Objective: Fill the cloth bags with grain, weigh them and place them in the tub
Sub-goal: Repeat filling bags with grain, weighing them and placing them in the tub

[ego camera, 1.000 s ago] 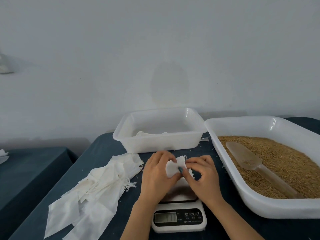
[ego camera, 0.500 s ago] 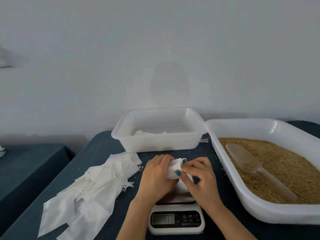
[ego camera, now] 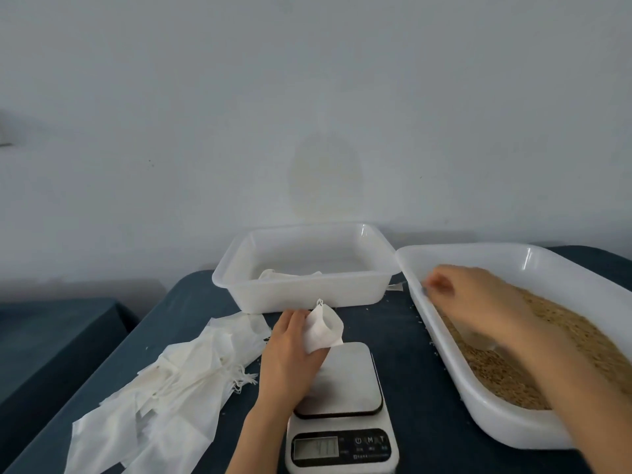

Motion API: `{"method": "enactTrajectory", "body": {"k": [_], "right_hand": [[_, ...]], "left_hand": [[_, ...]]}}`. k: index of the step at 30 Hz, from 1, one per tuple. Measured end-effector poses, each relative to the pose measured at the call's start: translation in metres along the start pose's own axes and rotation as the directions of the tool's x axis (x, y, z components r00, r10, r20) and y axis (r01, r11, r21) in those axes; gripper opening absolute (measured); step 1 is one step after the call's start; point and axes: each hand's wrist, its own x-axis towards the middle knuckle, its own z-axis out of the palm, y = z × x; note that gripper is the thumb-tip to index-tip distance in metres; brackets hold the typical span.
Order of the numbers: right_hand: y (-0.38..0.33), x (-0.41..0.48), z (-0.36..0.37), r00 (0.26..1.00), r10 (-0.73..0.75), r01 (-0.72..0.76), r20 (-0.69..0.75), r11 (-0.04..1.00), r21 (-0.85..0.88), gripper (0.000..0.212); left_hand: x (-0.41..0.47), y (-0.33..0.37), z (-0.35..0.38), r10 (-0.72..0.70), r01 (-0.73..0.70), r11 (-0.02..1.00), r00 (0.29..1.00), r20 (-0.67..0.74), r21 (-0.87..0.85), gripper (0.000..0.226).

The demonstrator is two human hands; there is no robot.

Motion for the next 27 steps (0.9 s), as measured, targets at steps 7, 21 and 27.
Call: {"method": "enactTrajectory", "body": {"k": [7,21,27], "right_hand": [[0.082,0.02,0.012,0.763,0.433,-0.161,0.479,0.846,-0.509,0.048],[0.089,0.018,0.019,0.9,0.409,-0.356,0.149,0.889,-0.288,0.017],[0.082,0.01,0.025,0.895,0.353,-0.174,0.274,0.839,-0.516,0.027]], "left_hand": [[0.005,-0.008,0.004,-0.135,0.133,0.987,0.991,-0.018,-0.089,0.025],[0.0,-0.005,0.003,-0.052,0.053,0.998,0.999,0.011,-0.032,0.028],[-0.001,-0.003,0.005,-0.051,0.051,0.999,0.999,0.011,-0.019,0.026]]}}
